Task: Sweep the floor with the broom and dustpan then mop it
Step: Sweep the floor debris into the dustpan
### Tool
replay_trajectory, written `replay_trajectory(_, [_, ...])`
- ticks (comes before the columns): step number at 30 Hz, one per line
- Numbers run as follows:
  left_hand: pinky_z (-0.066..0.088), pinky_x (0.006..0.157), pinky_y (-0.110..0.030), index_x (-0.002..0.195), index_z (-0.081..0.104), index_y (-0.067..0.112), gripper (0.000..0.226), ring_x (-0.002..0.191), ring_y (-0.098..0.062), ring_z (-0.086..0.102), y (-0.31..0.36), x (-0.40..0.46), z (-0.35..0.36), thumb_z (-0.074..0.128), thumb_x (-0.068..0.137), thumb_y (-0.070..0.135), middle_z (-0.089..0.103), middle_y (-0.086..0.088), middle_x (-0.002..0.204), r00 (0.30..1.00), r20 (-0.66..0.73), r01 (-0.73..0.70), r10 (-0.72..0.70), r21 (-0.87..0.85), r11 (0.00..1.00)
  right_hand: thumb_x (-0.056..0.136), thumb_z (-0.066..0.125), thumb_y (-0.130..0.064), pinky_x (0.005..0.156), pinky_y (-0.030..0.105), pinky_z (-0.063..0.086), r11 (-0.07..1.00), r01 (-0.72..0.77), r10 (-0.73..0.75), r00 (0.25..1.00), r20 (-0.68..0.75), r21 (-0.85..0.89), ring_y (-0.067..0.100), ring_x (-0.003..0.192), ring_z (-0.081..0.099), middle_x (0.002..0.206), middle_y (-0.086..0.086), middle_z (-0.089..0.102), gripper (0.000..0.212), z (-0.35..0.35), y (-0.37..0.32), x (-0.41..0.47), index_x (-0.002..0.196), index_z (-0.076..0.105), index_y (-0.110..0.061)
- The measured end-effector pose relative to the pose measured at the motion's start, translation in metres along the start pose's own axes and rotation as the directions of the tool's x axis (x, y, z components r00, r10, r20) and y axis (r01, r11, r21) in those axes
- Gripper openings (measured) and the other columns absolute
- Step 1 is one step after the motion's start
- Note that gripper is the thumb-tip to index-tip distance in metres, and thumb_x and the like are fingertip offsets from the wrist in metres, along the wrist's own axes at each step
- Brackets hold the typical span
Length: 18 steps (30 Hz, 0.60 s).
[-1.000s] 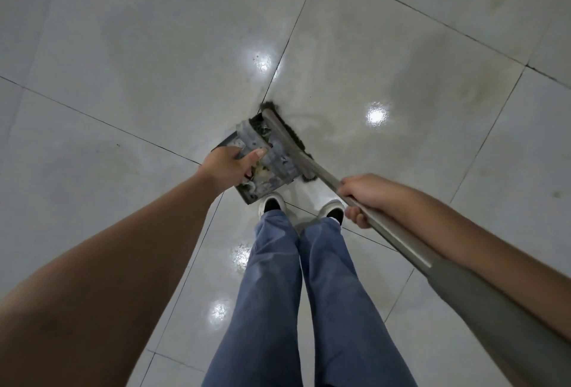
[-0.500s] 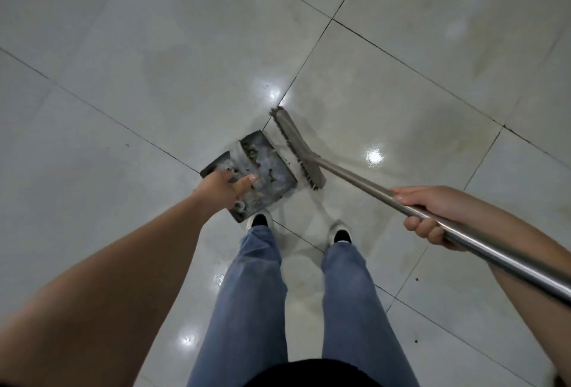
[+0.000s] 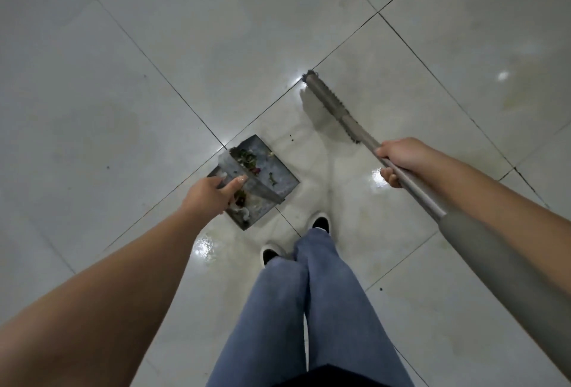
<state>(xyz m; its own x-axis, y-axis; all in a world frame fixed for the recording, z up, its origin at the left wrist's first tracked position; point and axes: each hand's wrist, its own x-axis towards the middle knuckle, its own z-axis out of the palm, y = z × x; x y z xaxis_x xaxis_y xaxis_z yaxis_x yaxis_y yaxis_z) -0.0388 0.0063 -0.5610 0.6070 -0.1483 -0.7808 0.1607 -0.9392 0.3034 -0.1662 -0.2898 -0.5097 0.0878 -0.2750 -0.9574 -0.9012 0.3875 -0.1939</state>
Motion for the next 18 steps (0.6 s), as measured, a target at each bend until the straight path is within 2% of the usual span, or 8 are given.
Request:
replay_trajectory(2, [0.042,0.058,-0.028,0.074,0.063,0.007,0.057,0.054,-0.02,0.052,-0.018,0.002,0.015,0.055,0.079,0.063,0.057,-0.004,0.059,0.999,-0.023,0.035,-0.037,-0.063,0.997,0.098,0.041,-0.012,0.03,0.008,0.033,0.998,0.038,-0.039,0.999,-0.014,-0.048,0.008,0.016,0.035,0.061,0.009,0.038,0.005,0.01,-0.002,0.011,0.099,0.043,-0.008])
replay_trajectory(7, [0.047,0.058,-0.033,0.072,0.062,0.004,0.056,0.054,-0.02,0.052,-0.06,0.009,0.043,0.056,0.079,0.059,0.058,-0.004,0.057,0.997,-0.035,0.059,-0.067,-0.194,0.979,0.096,0.041,-0.013,0.031,0.013,0.036,0.966,0.032,-0.043,0.998,-0.04,-0.258,0.012,0.018,0.038,0.058,0.01,0.042,0.009,0.051,0.001,0.048,0.102,0.043,-0.006])
replay_trajectory(9, [0.043,0.055,-0.031,0.07,0.061,0.005,0.056,0.052,-0.018,0.05,-0.068,0.007,0.047,0.056,0.079,0.061,0.056,-0.003,0.055,0.998,-0.046,0.036,-0.045,-0.191,0.981,0.096,0.039,-0.011,0.031,0.014,0.037,0.94,0.033,-0.035,0.999,-0.001,-0.339,0.016,0.025,0.041,0.056,0.01,0.042,0.007,0.07,0.011,0.055,0.102,0.042,-0.007])
replay_trajectory(11, [0.044,0.057,-0.032,0.077,0.061,0.002,0.062,0.054,-0.019,0.05,-0.067,0.007,0.051,0.054,0.079,0.063,0.055,-0.006,0.059,0.998,-0.044,0.038,-0.047,-0.196,0.98,0.096,0.036,-0.008,0.032,0.015,0.038,0.906,0.038,-0.031,0.999,0.023,-0.422,0.018,0.034,0.043,0.057,0.011,0.043,0.009,0.084,0.028,0.05,0.102,0.043,-0.009])
replay_trajectory(14, [0.043,0.06,-0.035,0.083,0.06,0.001,0.066,0.061,-0.023,0.051,-0.056,0.007,0.053,0.05,0.079,0.066,0.055,-0.01,0.068,0.998,-0.026,0.046,-0.054,-0.246,0.968,0.096,0.031,-0.004,0.032,0.015,0.037,0.836,0.07,-0.024,0.995,0.092,-0.545,0.017,0.027,0.042,0.06,0.013,0.042,0.012,0.091,0.054,0.029,0.1,0.042,-0.009])
replay_trajectory(16, [0.042,0.061,-0.034,0.08,0.058,0.004,0.063,0.061,-0.023,0.05,-0.052,0.008,0.052,0.048,0.08,0.067,0.054,-0.01,0.067,0.999,-0.026,0.041,-0.048,-0.224,0.974,0.095,0.03,-0.004,0.032,0.016,0.036,0.764,0.09,0.017,0.987,0.16,-0.639,0.017,0.034,0.042,0.061,0.012,0.041,0.017,0.094,0.073,0.009,0.101,0.045,-0.008])
replay_trajectory(18, [0.043,0.063,-0.035,0.078,0.056,0.007,0.06,0.063,-0.024,0.05,-0.054,0.005,0.051,0.047,0.08,0.067,0.053,-0.01,0.068,0.999,-0.007,0.039,-0.042,-0.202,0.979,0.094,0.032,-0.004,0.031,0.016,0.035,0.684,0.135,0.075,0.965,0.253,-0.716,0.015,0.032,0.042,0.057,0.009,0.042,0.019,0.099,0.092,-0.013,0.091,0.049,-0.011])
